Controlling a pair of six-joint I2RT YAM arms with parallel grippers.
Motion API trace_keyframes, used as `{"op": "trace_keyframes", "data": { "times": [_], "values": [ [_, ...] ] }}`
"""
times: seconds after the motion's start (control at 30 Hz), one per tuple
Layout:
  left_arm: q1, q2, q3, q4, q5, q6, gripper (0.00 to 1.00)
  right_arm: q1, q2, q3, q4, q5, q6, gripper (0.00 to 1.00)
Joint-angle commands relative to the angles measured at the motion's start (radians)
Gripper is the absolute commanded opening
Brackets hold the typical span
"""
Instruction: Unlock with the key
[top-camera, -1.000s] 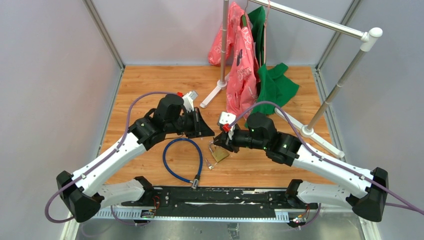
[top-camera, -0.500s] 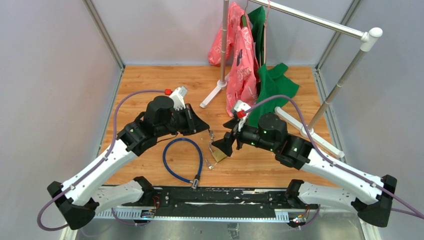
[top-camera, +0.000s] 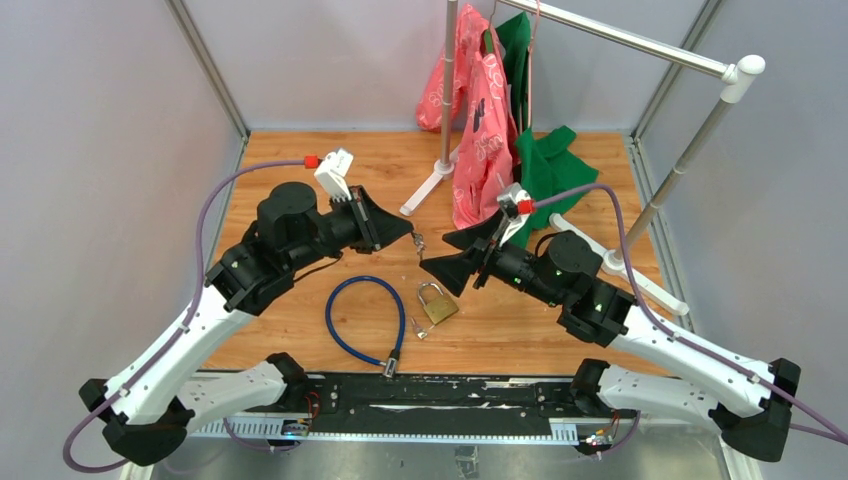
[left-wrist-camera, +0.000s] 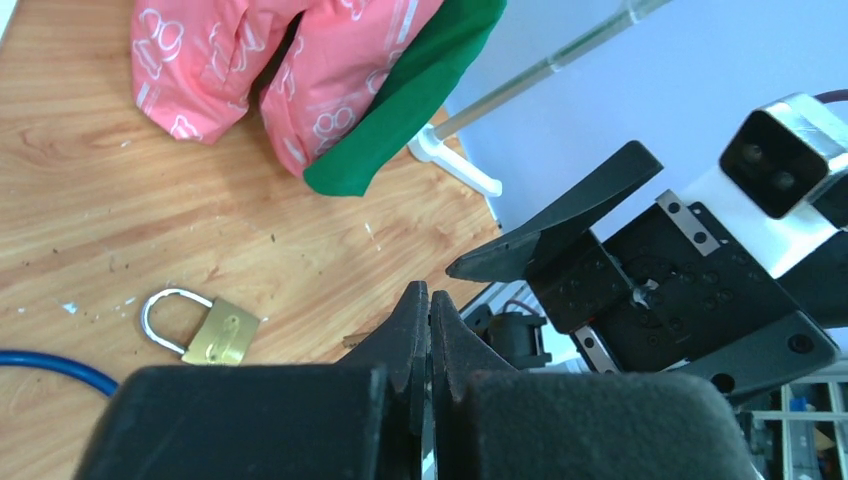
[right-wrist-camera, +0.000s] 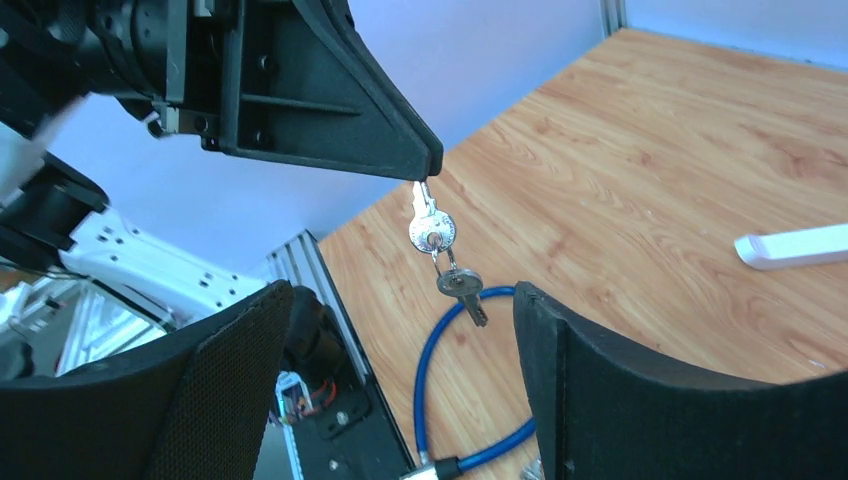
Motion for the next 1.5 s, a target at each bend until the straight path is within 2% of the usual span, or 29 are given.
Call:
{"op": "trace_keyframes", "data": {
  "times": [0.0,0.2,0.63,0.8,1.0,1.37,1.47],
  "values": [
    [-0.008,-0.031,0.033,0.065,-0.019,0.01,0.0,0.009,-0.008,-0.036,0.183,0.025,0.077,0.82],
    [-0.009,-0.046,0.078,0.1,-0.016,-0.006,0.0,0.008,0.038,-0.024,0.336,0.009,0.137,0.76],
    [-0.009,-0.061,0.145,0.109,-0.004,-0.015,0.0,0.008,0.113,0.04,0.513,-0.048,0.199,0.7],
    [-0.009,-0.061,0.149,0.114,-0.008,-0.013,0.0,0.008,0.121,0.069,0.518,-0.045,0.182,0.67],
    [-0.008,-0.065,0.141,0.147,0.001,-0.019,0.0,0.008,0.151,0.109,0.523,-0.064,0.178,0.59],
    [-0.009,-0.075,0.139,0.159,0.001,-0.018,0.0,0.008,0.176,0.12,0.528,-0.073,0.179,0.57],
    [-0.009,-0.076,0.133,0.165,-0.001,-0.019,0.0,0.008,0.192,0.133,0.532,-0.115,0.185,0.53]
  ]
}}
